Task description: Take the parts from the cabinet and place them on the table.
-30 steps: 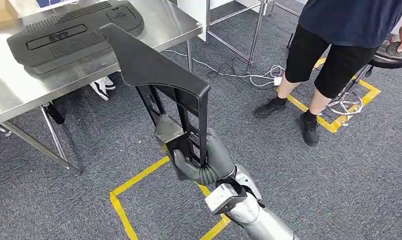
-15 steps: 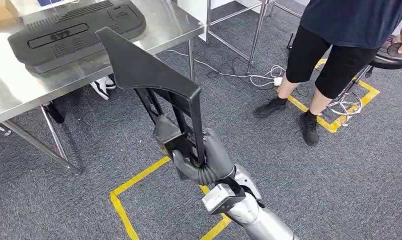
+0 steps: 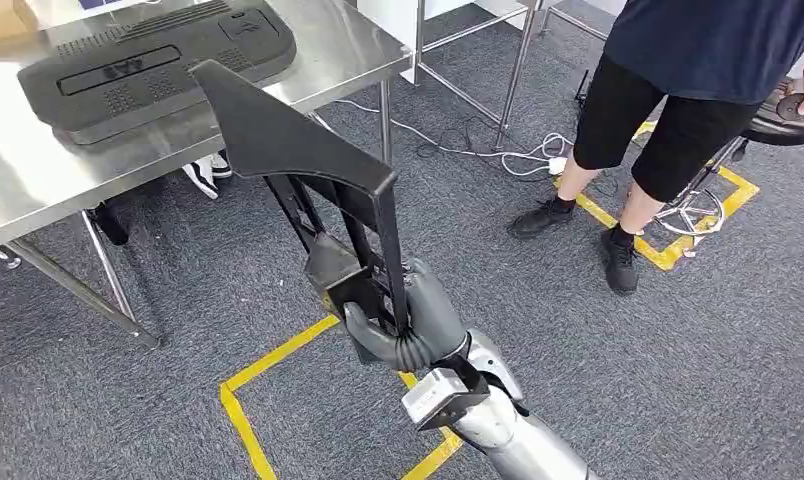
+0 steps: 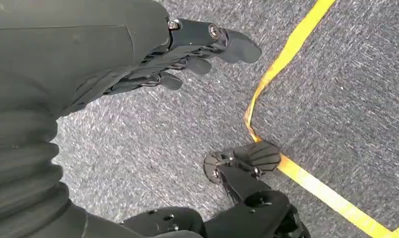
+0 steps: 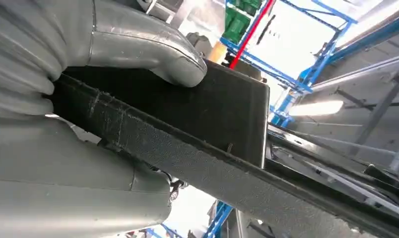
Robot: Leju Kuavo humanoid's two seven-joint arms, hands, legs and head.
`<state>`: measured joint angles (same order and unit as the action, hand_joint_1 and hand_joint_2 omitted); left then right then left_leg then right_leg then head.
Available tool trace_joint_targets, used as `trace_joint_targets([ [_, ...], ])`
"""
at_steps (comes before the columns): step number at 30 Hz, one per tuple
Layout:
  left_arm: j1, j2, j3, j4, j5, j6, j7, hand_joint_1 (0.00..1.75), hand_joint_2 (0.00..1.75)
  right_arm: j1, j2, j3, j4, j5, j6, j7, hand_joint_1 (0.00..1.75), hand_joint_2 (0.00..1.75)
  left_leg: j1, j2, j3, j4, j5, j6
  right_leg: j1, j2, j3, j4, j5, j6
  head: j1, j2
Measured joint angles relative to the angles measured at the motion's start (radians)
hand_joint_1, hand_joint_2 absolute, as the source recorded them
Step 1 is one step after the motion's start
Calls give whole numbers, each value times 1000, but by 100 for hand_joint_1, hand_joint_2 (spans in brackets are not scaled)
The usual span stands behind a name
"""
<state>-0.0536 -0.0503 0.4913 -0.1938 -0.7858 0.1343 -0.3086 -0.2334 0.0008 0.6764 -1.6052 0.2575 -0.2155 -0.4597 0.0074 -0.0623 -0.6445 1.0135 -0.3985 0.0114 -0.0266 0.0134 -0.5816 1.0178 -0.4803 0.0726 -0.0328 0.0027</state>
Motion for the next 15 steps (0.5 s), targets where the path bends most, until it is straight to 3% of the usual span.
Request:
trace_joint_targets([
  [1, 0, 0, 0, 0, 0, 0, 0, 0, 175, 0, 1, 1, 0, 1, 0, 1, 175, 175, -2, 0, 0, 2, -3, -6, 1, 2, 9, -7, 9, -18, 0, 0],
  [2, 2, 0, 0, 0, 0, 0, 0, 0, 175, 0, 0, 1, 1, 0, 0, 1, 175, 175, -1, 0, 0, 1, 0, -11, 5, 2, 8, -3, 10, -29, -1, 0],
  [4, 3, 0, 0, 0, 0, 0, 0, 0, 175, 0, 1, 2, 2, 1, 0, 1, 175, 175, 4, -3, 1, -4, 3, -22, 8, 0, 8, -3, 14, -43, 0, 0],
  [5, 4, 2, 0, 0, 0, 0, 0, 0, 175, 0, 3, 3, 2, 1, 0, 1, 175, 175, 7, 9, -2, 5, -4, -27, -1, -3, 12, -7, 18, -51, -1, 0],
  [7, 2, 0, 0, 0, 0, 0, 0, 0, 175, 0, 5, 5, 1, 1, 0, 1, 175, 175, 5, 45, -43, 103, -61, -32, 1, -8, 19, -7, 12, -66, -5, 0],
  [9, 3, 0, 0, 0, 0, 0, 0, 0, 175, 1, 5, 5, 3, 2, 0, 1, 175, 175, 6, 54, -123, 268, -127, -35, 8, -14, 24, -6, 7, -73, -4, 0],
  [10, 4, 0, 0, 0, 0, 0, 0, 0, 175, 1, 5, 6, 5, 3, 0, 1, 175, 175, 6, 55, -149, 314, -134, -35, 10, -16, 26, -6, 4, -76, -4, 0],
  [11, 4, 0, 0, 0, 0, 0, 0, 0, 175, 1, 5, 6, 8, 3, 1, 1, 175, 175, 6, 55, -153, 314, -122, -33, 10, -16, 30, -6, 2, -78, -4, 0],
  [12, 4, 0, 0, 0, 0, 0, 0, 0, 175, 1, 5, 6, 8, 3, 1, 1, 175, 175, 6, 55, -131, 264, -88, -30, 11, -17, 35, -6, -2, -77, -4, 0],
  [14, 4, 1, 0, 0, 0, -1, 0, 0, 175, 1, 6, 6, 8, 3, 1, 2, 175, 175, 6, 61, -40, 92, -2, -20, 11, -17, 53, -6, -15, -70, -4, 0],
  [15, 3, 2, 0, 0, 0, -2, 0, 0, 175, 1, 7, 6, 8, 3, 1, 2, 175, 175, 3, 70, -8, 37, -1, -17, 12, -18, 58, -8, -21, -65, -3, 0],
])
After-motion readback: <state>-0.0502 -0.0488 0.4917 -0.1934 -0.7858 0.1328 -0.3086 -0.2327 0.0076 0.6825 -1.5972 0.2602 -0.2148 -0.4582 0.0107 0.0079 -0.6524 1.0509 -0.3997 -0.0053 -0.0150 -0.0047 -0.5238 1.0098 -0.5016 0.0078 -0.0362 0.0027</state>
